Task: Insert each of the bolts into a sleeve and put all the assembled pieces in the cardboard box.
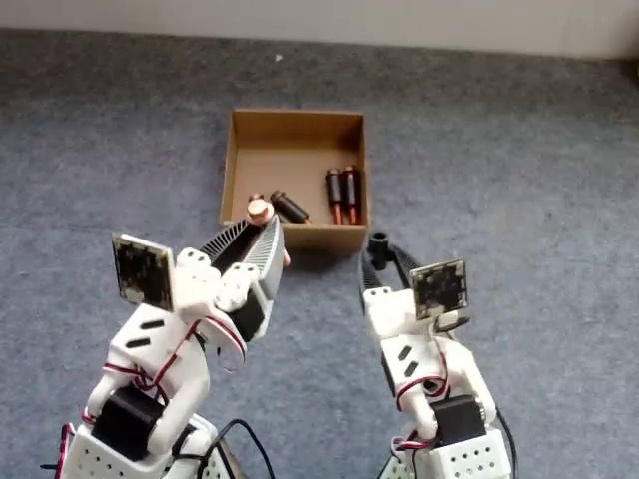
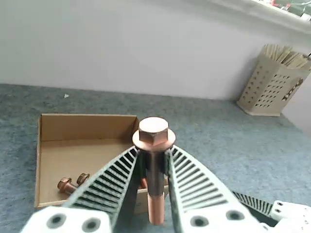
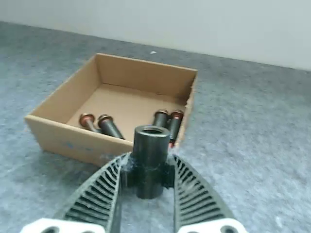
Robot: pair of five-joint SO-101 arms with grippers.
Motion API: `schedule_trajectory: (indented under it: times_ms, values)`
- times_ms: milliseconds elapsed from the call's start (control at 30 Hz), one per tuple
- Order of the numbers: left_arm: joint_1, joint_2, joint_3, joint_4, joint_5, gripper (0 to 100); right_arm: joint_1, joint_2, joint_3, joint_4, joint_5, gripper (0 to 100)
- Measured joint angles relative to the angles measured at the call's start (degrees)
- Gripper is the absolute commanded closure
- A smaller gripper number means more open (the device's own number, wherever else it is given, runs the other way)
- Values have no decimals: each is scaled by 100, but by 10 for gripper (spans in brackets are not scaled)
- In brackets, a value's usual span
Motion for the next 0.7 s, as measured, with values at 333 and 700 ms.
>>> schedule_trajectory:
  times_ms: [333,700]
  values:
    - [193,-1099,1152,-1073,70,995,-1196,-18,0,0,782,994]
    - [211,-1099,1187,-1143,79,995,-1855,-18,0,0,1653,994]
